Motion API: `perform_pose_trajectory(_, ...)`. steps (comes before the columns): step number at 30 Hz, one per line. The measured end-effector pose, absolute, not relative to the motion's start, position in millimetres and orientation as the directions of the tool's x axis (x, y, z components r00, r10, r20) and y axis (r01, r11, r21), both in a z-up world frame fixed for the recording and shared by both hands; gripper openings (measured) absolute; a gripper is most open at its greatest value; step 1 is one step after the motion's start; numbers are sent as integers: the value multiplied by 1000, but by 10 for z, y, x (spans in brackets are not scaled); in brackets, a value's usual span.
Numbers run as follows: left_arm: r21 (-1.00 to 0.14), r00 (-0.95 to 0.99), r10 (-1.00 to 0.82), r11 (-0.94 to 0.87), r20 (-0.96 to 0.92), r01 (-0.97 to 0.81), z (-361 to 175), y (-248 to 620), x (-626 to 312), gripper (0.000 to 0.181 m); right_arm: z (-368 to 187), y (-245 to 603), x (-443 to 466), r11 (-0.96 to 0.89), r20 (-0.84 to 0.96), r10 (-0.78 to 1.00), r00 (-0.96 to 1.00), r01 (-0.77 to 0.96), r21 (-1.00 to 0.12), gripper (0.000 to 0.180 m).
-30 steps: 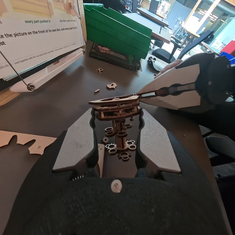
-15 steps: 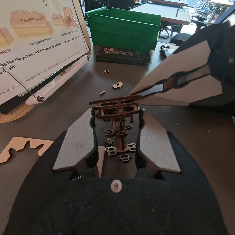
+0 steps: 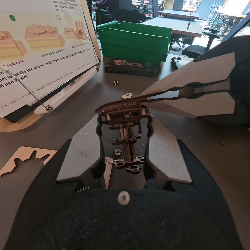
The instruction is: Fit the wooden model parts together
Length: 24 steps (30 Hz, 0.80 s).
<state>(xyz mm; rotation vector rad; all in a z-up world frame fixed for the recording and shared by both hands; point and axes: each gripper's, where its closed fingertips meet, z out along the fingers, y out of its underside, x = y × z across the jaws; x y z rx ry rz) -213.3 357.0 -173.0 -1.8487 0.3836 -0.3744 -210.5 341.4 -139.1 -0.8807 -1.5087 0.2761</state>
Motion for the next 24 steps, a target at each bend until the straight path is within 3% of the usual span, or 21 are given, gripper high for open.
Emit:
perform_pose_trajectory(12,-968,884,-466,-234,33,-87,-1653,3544,-2105,67,-1337,3390,-2064,383,387,922,-16,195,-903,1)
perform_pose_trajectory(24,-980,880,-469,-195,70,-27,-1562,3534,-2152,66,-1232,3370,-1957,328,319,942,-100,92,-940,0)
